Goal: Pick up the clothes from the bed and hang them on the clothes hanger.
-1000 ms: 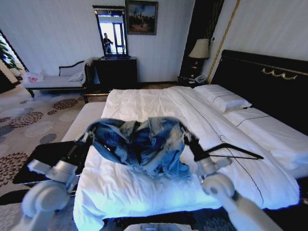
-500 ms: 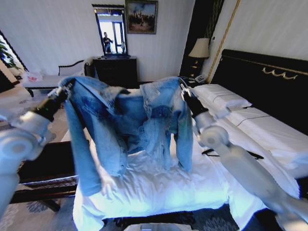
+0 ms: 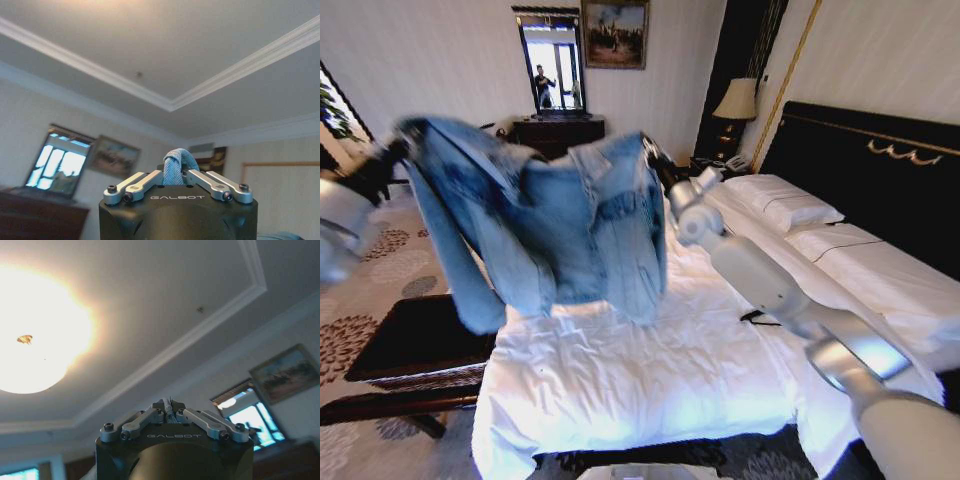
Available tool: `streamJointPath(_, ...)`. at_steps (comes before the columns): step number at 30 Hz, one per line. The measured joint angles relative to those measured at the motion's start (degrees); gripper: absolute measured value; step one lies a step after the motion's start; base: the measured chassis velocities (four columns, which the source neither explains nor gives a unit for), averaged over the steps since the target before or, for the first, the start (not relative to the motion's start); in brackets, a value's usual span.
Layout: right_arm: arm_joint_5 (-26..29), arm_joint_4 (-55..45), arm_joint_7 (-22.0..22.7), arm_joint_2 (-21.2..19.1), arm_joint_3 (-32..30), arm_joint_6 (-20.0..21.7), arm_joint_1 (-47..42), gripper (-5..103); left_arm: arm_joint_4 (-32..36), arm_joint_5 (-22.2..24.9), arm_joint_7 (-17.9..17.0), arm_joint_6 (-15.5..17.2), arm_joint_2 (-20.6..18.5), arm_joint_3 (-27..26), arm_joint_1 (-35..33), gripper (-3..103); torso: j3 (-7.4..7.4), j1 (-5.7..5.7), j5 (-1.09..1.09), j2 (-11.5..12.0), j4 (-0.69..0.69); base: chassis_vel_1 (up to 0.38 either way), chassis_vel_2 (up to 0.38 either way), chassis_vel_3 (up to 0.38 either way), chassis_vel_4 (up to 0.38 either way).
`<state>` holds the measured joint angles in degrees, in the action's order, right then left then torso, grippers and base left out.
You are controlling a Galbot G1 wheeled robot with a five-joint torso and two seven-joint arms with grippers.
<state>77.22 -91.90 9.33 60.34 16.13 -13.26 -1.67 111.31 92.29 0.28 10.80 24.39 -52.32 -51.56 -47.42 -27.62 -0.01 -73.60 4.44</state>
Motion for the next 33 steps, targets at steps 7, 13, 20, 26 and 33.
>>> streamJointPath(7, 0.97, -24.37, 4.58, -14.23, -14.39, 3.36, -21.88, 5, 16.43, -0.03, -4.20, 0.14, 7.92, -5.03, -11.15, 3, 0.02, 0.06, 0.03, -0.03, 0.09, 0.000, 0.000, 0.000, 0.000)
streamJointPath(13, 1.64, -42.23, 7.97, -22.30, -27.45, 4.10, -39.88, 5, 31.62, 2.81, -9.38, 2.26, 16.19, -16.71, -24.38, 3, 0.02, 0.05, 0.07, -0.03, 0.04, 0.000, 0.000, 0.000, 0.000)
streamJointPath(20, 1.60, -52.14, 20.66, -24.66, -31.85, 9.36, -50.05, 5, 32.68, -0.04, -11.86, 7.30, 26.72, -24.20, -38.45, 3, 0.03, 0.07, 0.01, -0.05, 0.00, 0.000, 0.000, 0.000, 0.000)
streamJointPath(26, -6.03, -44.51, 26.47, -21.74, -24.88, 13.97, -58.10, 5, 28.23, -18.87, -10.42, 8.59, 40.80, 0.45, -38.84, 3, 0.00, 0.03, 0.05, -0.02, 0.05, 0.000, 0.000, 0.000, 0.000)
streamJointPath(33, -11.31, -30.89, 31.09, -18.13, -16.32, 17.45, -58.86, 5, 6.43, -35.55, -5.53, 5.02, 50.94, 19.95, -32.48, 3, -0.01, 0.00, -0.01, 0.00, 0.03, 0.000, 0.000, 0.000, 0.000)
